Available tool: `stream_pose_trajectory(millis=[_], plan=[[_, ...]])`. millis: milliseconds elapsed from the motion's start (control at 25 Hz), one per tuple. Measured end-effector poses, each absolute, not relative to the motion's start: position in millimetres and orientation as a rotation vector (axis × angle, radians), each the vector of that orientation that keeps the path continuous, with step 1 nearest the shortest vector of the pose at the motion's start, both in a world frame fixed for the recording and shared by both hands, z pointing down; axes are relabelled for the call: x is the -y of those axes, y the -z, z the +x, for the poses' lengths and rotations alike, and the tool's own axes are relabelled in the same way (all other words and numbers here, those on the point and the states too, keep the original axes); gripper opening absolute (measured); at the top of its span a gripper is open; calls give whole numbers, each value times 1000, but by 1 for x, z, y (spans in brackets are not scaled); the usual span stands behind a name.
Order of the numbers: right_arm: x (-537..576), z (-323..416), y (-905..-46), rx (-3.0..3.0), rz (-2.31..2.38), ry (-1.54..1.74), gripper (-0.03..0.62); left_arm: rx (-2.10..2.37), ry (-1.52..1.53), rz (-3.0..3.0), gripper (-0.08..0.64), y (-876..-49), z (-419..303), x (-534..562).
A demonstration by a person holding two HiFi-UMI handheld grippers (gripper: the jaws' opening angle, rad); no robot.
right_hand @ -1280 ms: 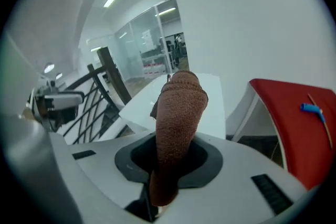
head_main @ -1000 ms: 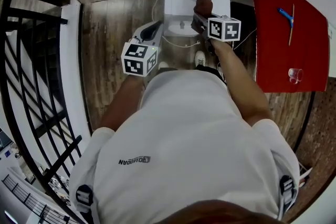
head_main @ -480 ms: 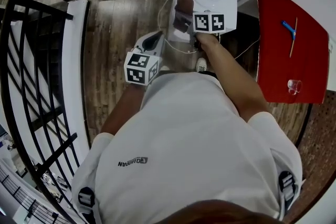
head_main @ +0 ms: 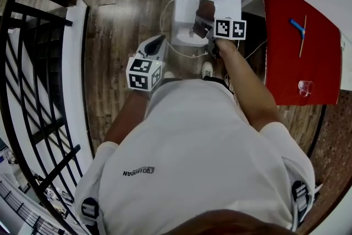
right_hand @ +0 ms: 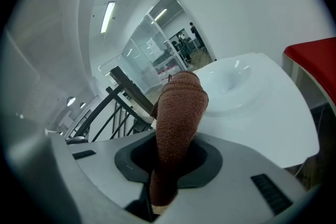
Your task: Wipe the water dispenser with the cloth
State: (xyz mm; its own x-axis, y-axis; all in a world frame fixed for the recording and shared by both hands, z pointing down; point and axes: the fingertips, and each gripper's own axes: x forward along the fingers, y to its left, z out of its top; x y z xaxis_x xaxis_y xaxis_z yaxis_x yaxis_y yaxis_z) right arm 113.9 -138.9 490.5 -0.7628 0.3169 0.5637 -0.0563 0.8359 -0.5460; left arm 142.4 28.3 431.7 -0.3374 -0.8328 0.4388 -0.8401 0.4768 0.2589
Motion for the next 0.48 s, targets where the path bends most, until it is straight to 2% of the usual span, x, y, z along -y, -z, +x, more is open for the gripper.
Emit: stream_pose_trajectory(millis=[480], plan=[[228,172,-501,2348,26,-737,72,2174,-22,1459,0,-430,149,6]])
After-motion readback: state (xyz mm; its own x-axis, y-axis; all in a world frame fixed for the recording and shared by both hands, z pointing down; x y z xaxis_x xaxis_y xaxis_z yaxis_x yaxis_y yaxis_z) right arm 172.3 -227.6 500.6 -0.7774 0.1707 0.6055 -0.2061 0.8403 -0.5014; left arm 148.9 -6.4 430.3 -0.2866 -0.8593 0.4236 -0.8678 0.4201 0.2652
